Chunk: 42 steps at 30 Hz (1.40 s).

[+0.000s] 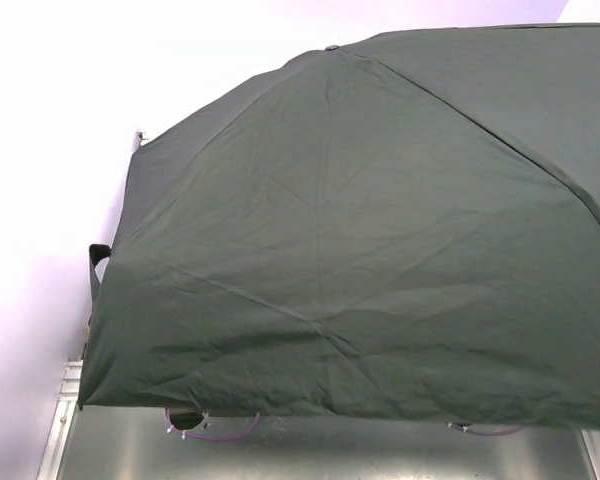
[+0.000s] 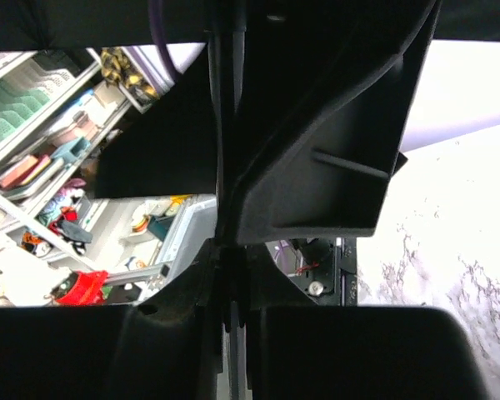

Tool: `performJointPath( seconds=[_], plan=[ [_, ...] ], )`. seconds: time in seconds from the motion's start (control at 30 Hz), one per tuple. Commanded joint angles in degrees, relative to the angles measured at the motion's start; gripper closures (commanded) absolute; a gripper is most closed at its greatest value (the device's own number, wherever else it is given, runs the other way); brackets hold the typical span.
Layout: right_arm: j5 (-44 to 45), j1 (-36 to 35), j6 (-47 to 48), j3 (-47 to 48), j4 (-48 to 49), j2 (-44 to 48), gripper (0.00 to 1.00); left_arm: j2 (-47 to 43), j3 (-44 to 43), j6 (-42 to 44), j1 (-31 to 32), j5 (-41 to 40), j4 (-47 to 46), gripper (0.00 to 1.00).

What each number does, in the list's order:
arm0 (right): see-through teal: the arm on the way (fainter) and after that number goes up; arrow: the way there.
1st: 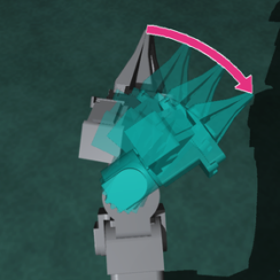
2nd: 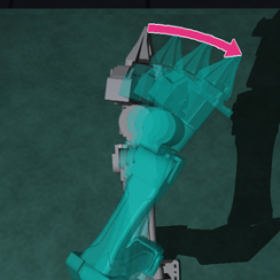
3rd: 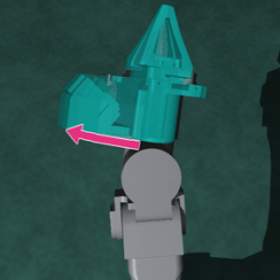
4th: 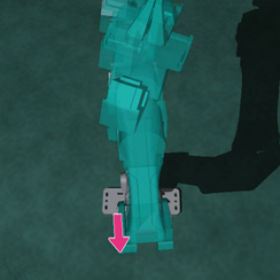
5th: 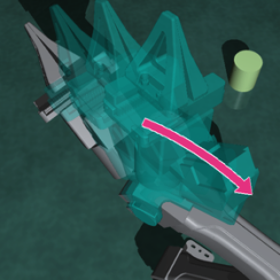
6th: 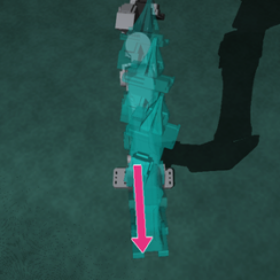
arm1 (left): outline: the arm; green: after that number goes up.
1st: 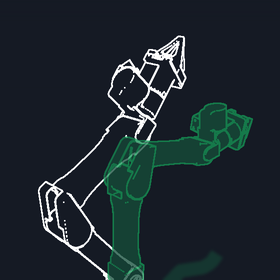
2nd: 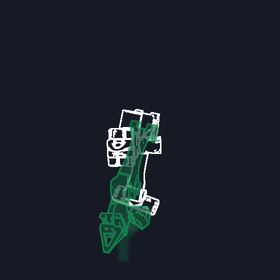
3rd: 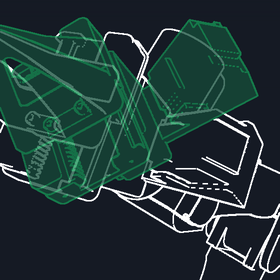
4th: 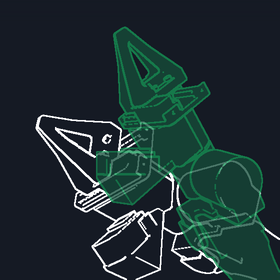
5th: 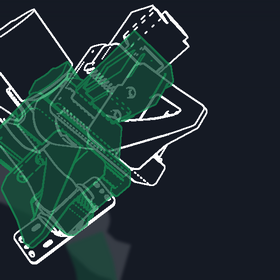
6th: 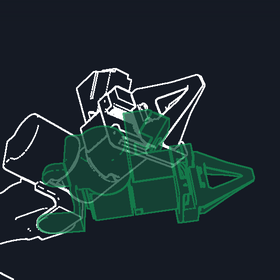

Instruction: Put away the umbrella

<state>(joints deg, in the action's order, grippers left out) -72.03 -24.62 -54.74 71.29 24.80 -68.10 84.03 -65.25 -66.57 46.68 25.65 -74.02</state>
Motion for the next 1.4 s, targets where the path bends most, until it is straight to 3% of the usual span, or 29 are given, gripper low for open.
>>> performJointPath(
  seconds=[0.0, 0.07, 0.3, 0.57, 0.73, 1.1, 1.27, 1.37],
  plan=[
    [0.83, 0.41, 11.59, 2.51, -11.29, -0.03, 0.99, -1.76, -0.62, -1.16, -0.63, -3.53, 1.06, 0.42],
    [0.73, 0.67, 15.13, 4.2, -14.73, -0.37, 0.99, -2.91, 1.13, -2.85, -1.71, -5.99, 2.25, 0.29],
    [-1.05, 3.08, 21.07, 2.39, -17.78, -0.26, 0.99, -7.05, 7.49, -1.55, -3.76, -12.34, 2.66, 0.03],
    [-2.47, 4.2, 21.84, 1.52, -17.68, 0.4, 0.99, -9.67, 8.02, 4.91, -4.14, -13.12, 9.04, 0.02],
    [-3.24, 5.42, 21.71, -0.63, -18.01, 1.05, 0.99, -8.4, 9.77, 5.31, -4.14, -14.56, 4.85, 0.02],
    [-2.94, 5.9, 21.3, 0.24, -18.35, 1.67, 0.99, -4.8, 4.39, 6.04, -4.11, -17.43, 3.75, 0.02],
    [-0.4, 5.91, 26.99, 1.69, -26.3, 0.91, 0.99, -2.81, 0.96, 5.98, -3.44, -21.73, 4.37, 0.03],
    [1.28, 5.97, 29.05, 2.31, -28.8, 0.47, 0.99, -2.18, -1.05, 7.23, -2.88, -24.84, 5.81, 0.08]
  ],
)
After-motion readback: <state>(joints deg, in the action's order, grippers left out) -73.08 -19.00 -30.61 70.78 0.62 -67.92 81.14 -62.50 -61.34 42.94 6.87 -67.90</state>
